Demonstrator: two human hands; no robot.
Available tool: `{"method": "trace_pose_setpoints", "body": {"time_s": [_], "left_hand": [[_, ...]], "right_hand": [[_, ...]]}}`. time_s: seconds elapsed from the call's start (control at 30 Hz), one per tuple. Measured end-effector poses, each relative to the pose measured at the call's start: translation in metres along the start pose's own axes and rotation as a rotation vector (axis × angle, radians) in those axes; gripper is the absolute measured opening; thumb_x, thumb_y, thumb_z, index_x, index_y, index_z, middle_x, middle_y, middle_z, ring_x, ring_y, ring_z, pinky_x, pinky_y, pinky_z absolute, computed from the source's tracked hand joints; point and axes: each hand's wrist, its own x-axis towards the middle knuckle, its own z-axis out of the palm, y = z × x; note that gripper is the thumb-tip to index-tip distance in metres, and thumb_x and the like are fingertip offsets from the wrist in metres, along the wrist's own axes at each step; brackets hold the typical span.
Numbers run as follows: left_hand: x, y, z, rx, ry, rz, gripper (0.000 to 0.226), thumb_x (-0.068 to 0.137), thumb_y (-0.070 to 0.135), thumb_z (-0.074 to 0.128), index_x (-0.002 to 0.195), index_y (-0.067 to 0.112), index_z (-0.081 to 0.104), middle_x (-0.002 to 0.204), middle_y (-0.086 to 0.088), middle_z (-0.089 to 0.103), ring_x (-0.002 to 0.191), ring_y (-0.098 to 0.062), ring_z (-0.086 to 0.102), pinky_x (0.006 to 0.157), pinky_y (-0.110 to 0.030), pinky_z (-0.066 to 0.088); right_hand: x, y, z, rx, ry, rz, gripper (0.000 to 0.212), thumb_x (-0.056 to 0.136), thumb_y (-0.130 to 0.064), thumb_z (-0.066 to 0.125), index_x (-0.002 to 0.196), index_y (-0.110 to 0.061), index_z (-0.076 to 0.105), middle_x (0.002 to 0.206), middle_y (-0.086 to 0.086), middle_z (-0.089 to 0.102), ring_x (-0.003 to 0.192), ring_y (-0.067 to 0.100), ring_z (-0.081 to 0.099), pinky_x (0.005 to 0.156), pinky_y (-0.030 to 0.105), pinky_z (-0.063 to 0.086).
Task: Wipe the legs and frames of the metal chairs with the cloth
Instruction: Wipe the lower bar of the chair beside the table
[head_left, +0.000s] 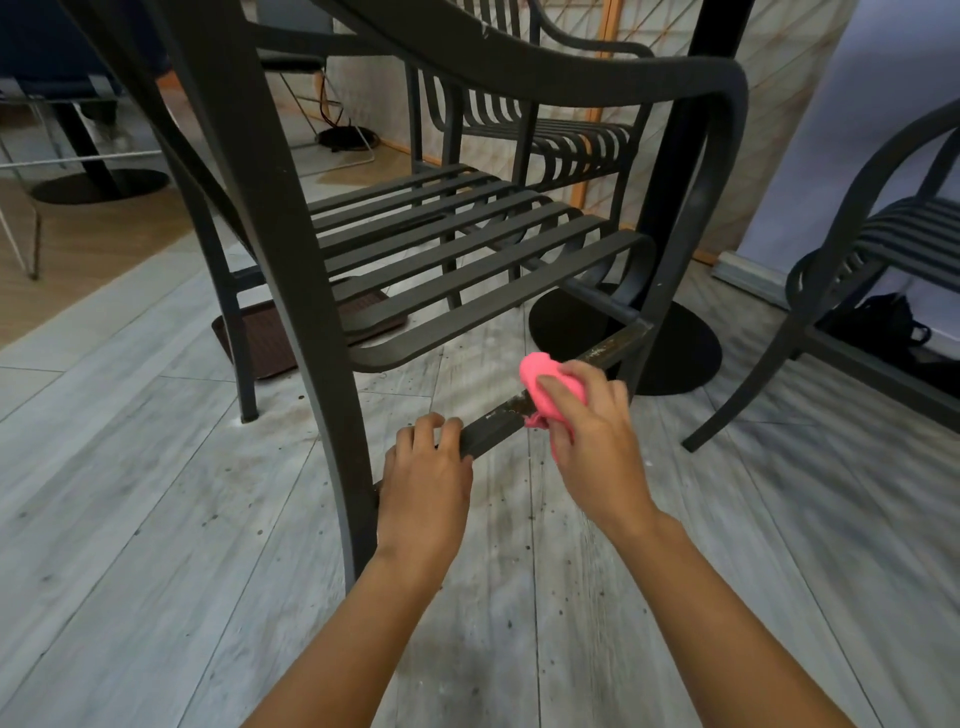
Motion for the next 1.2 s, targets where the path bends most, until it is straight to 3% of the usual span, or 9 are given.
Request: {"method": "trace_pose_setpoints", "body": {"time_s": [0.1,0.2,0.3,0.4,0.5,0.8,1.2], "left_hand": [[0.003,-0.002,0.004,-0.011,-0.001,0.007,0.032,0.096,0.028,0.046,0.127,0.018,0.047,0.127,-0.001,0.048,0.111,-0.019,0.045,0.092,-0.03,0.04],[0.004,-0.002,0.007,-0.059,-0.002,0.018,0.028,0.096,0.025,0.048,0.123,0.018,0.052,0.118,-0.001,0.056,0.102,-0.018,0.05,0.084,-0.029,0.044],[0.005,-0.003,0.008,-0.076,0.006,0.021,0.027,0.096,0.025,0.048,0.121,0.018,0.053,0.114,-0.001,0.057,0.099,-0.017,0.051,0.081,-0.029,0.045],[0.006,-0.005,0.009,-0.081,0.012,0.033,0.026,0.095,0.026,0.049,0.12,0.018,0.054,0.113,-0.001,0.058,0.098,-0.017,0.052,0.081,-0.029,0.046],[0.005,-0.006,0.009,-0.091,0.011,0.034,0.028,0.095,0.028,0.049,0.121,0.018,0.055,0.113,-0.001,0.058,0.1,-0.017,0.052,0.081,-0.029,0.046],[0.006,-0.005,0.008,-0.082,-0.024,-0.014,0.033,0.097,0.03,0.045,0.128,0.02,0.047,0.12,0.003,0.053,0.106,-0.014,0.047,0.085,-0.027,0.046],[0.006,-0.006,0.008,-0.099,-0.038,-0.028,0.033,0.097,0.032,0.045,0.129,0.022,0.046,0.121,0.004,0.052,0.107,-0.012,0.047,0.088,-0.027,0.047]], "right_hand": [[-0.001,-0.009,0.02,-0.015,-0.152,-0.031,0.043,0.09,-0.016,0.054,0.132,-0.024,0.046,0.132,0.006,0.041,0.11,0.018,0.042,0.091,0.035,0.047],[-0.007,-0.016,0.042,-0.142,-0.248,-0.174,0.045,0.087,-0.011,0.059,0.13,-0.022,0.05,0.141,0.005,0.039,0.118,0.026,0.036,0.092,0.039,0.046],[-0.01,-0.018,0.05,-0.215,-0.19,-0.186,0.053,0.071,-0.009,0.078,0.119,-0.019,0.06,0.131,0.006,0.053,0.11,0.025,0.034,0.081,0.039,0.052],[-0.01,-0.016,0.052,-0.291,-0.157,-0.218,0.057,0.061,-0.012,0.085,0.114,-0.017,0.063,0.122,0.008,0.06,0.107,0.029,0.047,0.076,0.038,0.054],[-0.009,-0.015,0.053,-0.351,-0.166,-0.233,0.056,0.062,-0.012,0.083,0.114,-0.015,0.062,0.121,0.01,0.06,0.104,0.033,0.056,0.076,0.04,0.053],[0.005,0.004,0.045,-0.396,-0.147,-0.194,0.05,0.065,-0.006,0.077,0.113,-0.009,0.063,0.12,0.015,0.06,0.101,0.037,0.057,0.072,0.042,0.051],[0.02,0.023,0.038,-0.434,-0.185,-0.099,0.055,0.068,-0.002,0.076,0.12,-0.012,0.059,0.125,0.015,0.057,0.109,0.039,0.052,0.082,0.047,0.048]]}}
